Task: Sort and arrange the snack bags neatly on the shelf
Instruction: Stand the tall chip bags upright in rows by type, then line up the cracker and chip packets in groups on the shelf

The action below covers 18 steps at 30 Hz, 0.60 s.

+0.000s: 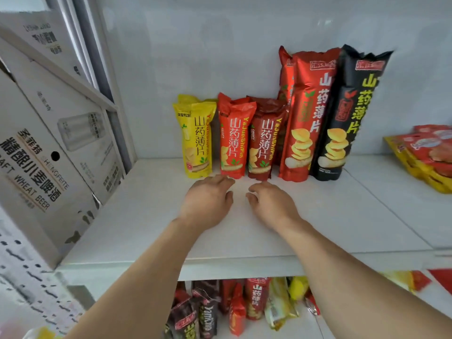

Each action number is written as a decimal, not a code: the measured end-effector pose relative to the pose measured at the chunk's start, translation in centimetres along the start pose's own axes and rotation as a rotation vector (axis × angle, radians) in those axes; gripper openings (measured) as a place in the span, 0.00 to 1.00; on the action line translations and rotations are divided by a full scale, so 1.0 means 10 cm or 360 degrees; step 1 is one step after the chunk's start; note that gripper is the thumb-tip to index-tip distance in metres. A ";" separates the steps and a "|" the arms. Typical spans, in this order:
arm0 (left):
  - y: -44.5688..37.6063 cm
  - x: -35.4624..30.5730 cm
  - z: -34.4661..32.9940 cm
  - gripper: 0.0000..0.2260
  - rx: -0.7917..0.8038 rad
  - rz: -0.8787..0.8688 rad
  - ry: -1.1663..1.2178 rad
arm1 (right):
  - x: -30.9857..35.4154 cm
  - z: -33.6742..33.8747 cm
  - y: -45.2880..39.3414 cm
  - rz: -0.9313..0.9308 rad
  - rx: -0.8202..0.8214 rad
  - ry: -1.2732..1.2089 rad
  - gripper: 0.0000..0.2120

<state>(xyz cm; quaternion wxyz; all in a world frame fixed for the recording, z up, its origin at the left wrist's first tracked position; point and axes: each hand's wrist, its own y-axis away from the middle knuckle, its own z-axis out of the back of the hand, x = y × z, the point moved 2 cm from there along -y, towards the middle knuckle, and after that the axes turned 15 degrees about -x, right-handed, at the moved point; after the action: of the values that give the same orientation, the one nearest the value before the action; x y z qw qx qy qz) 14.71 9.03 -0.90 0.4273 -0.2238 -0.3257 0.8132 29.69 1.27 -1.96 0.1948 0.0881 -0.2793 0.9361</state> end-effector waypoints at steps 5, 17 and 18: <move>-0.15 -0.91 -0.23 0.12 -0.0030 -0.0196 -0.0013 | -0.80 0.53 0.30 0.0100 -0.0048 0.0237 0.17; -0.60 -2.91 -0.79 0.10 -0.0177 -0.0361 0.0154 | -2.68 1.68 0.74 -0.0076 -0.0196 0.0345 0.17; -0.65 -3.01 -0.84 0.10 -0.0169 -0.0374 0.0167 | -2.80 1.73 0.74 -0.0109 -0.0210 0.0329 0.17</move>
<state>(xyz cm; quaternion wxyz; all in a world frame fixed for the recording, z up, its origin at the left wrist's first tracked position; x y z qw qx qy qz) 39.76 -10.73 0.57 0.5237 -0.2487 -0.3694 0.7263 53.09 -22.87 1.09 0.2597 -0.0123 -0.3155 0.9126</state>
